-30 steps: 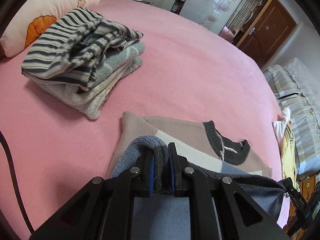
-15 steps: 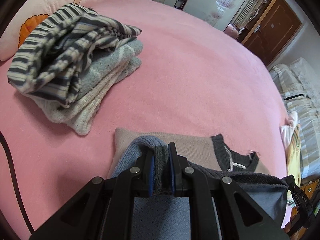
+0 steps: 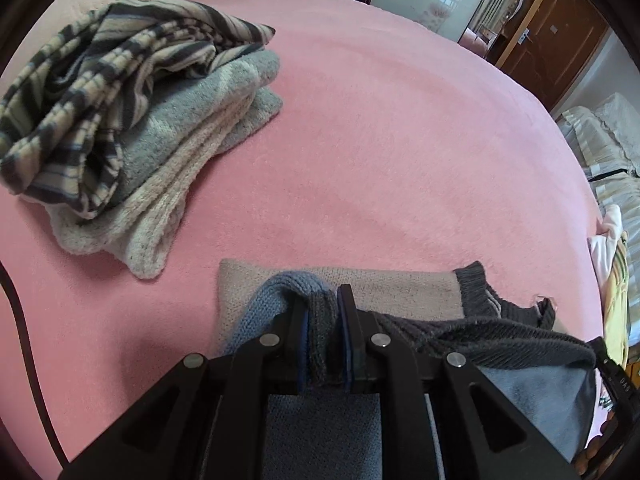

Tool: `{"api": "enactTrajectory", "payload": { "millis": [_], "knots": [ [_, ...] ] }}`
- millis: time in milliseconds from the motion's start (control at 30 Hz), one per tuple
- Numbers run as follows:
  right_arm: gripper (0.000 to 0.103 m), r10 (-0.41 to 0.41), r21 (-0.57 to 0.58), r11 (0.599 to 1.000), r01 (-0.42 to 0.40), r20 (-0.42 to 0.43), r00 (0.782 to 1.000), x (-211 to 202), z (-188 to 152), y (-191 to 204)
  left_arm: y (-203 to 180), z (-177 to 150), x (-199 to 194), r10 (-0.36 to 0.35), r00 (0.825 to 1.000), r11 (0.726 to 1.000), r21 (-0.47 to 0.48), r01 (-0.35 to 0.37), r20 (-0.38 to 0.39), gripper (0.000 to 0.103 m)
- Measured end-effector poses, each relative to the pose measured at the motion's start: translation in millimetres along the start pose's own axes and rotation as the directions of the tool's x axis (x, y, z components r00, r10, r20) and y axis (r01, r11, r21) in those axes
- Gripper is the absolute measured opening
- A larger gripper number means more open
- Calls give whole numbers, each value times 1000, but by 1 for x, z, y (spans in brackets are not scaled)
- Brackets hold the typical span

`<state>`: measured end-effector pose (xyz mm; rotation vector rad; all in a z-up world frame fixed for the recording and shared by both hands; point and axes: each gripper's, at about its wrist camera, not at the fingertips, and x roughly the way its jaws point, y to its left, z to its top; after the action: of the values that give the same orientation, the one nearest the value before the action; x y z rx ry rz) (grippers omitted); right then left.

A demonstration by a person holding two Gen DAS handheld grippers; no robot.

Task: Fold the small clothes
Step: 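Lift the hem with both grippers and fold it toward the collar, then lower the hem onto the collar and open both grippers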

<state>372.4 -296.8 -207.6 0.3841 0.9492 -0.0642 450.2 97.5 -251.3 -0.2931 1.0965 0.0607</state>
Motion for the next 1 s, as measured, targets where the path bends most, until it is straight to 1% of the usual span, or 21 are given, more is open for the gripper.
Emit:
{"api": "enactTrajectory", "payload": {
  "millis": [67,100,167,200,233,267,300,333,367,400,467,600,633,667,733,767,800,833,900,1000],
  "knots": [
    [10,-7,-9,1000,7,-4,1000,3,1,1,-2,1,2,-5,1000,1000,12,5,-10,15],
    [11,-7,-16,1000,7,-22,1000,5,1,3,-4,1,1,-8,1000,1000,18,9,-15,17],
    [14,-9,-31,999,8,-38,999,4,0,4,-8,2,-3,-30,999,999,33,31,-23,26],
    [18,-4,-37,999,3,-43,999,2,0,5,-7,2,-7,-39,999,998,39,40,-23,29],
    [25,2,-43,999,-4,-44,999,-1,0,6,-7,3,-12,-48,999,998,48,49,-19,34],
    [30,6,-50,999,-7,-37,999,-5,-1,7,-8,2,-20,-58,998,996,60,59,-11,41],
    [40,1,-59,998,-2,-15,1000,-13,-1,9,-9,1,-25,-65,998,996,66,65,-5,46],
    [50,-3,-68,998,4,7,1000,-21,-2,11,-10,0,-32,-64,998,996,69,63,8,61],
    [54,-2,-72,997,4,19,1000,-26,-3,12,-11,-1,-42,-54,998,996,75,51,39,69],
    [57,6,-80,997,-2,40,999,-35,-4,14,-11,-2,-49,-52,997,996,80,47,62,70],
    [57,22,-104,995,-15,72,997,-50,-6,20,-13,-5,-67,-72,992,994,92,63,99,71],
    [57,46,-179,983,-25,112,993,-69,-11,37,-16,-13,-85,-61,988,994,97,47,144,71],
    [57,48,-203,979,-25,111,993,-71,-12,43,-20,-12,-84,-54,987,993,112,37,150,71],
    [55,48,-227,974,-22,109,993,-73,-14,48,-27,-17,-85,-41,987,989,147,18,154,71],
    [36,59,-276,961,-30,97,994,-72,-21,63,-40,-26,-80,-16,988,979,205,-15,152,71],
    [31,56,-299,954,-29,82,995,-69,-25,71,-45,-32,-77,-11,989,973,229,-24,150,71],
    [24,67,-317,947,-44,60,996,-64,-30,80,-49,-40,-74,-17,990,968,249,-18,139,71],
    [19,76,-326,944,-57,46,996,-60,-35,85,-54,-48,-71,-26,992,964,266,-8,125,71],
    [17,97,-332,939,-91,2,995,-50,-48,97,-66,-67,-64,-16,994,952,305,-18,110,71],
    [17,123,-343,930,-132,-48,991,-37,-69,112,-77,-94,-51,39,994,928,364,-72,98,71]
  ]
}}
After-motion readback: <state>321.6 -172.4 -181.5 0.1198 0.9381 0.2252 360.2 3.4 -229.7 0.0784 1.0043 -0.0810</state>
